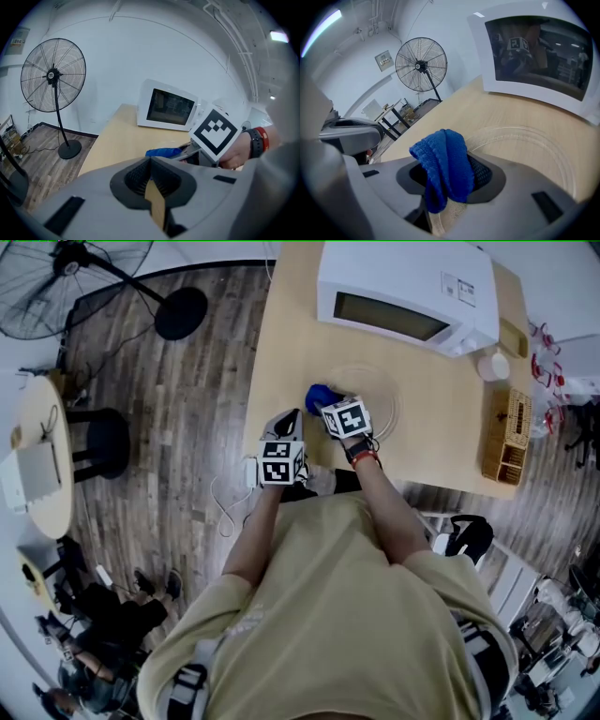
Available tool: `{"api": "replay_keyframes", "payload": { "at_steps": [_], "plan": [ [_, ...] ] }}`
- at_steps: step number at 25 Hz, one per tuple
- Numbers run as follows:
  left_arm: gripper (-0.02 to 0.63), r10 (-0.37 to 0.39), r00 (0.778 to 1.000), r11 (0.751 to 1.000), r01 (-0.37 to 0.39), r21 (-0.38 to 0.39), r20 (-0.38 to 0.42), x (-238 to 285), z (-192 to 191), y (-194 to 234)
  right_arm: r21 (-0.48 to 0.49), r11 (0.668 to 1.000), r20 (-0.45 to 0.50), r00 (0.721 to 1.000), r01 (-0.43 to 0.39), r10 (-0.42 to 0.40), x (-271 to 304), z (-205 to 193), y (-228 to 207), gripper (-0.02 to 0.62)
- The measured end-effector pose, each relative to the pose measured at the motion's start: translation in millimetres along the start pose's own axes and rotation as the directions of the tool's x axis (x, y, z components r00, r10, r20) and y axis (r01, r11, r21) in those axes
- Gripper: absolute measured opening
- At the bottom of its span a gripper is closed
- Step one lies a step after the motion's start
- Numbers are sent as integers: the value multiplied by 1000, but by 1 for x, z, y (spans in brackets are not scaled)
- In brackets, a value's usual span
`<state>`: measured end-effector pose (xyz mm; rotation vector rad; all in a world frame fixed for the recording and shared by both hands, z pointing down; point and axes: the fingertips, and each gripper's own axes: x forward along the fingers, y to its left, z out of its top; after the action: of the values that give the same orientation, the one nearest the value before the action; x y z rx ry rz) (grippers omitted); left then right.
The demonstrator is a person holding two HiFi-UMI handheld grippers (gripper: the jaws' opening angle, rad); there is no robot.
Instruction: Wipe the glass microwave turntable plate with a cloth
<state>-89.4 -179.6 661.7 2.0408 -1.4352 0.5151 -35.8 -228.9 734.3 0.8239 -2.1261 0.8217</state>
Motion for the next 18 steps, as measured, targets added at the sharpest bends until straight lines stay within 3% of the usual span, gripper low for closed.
{"api": "replay_keyframes", "payload": {
  "at_steps": [18],
  "plan": [
    [19, -51, 998, 998, 52, 45, -26, 9, -2, -19, 46, 997, 18, 998, 61, -62, -21, -14, -28, 192]
  ]
}}
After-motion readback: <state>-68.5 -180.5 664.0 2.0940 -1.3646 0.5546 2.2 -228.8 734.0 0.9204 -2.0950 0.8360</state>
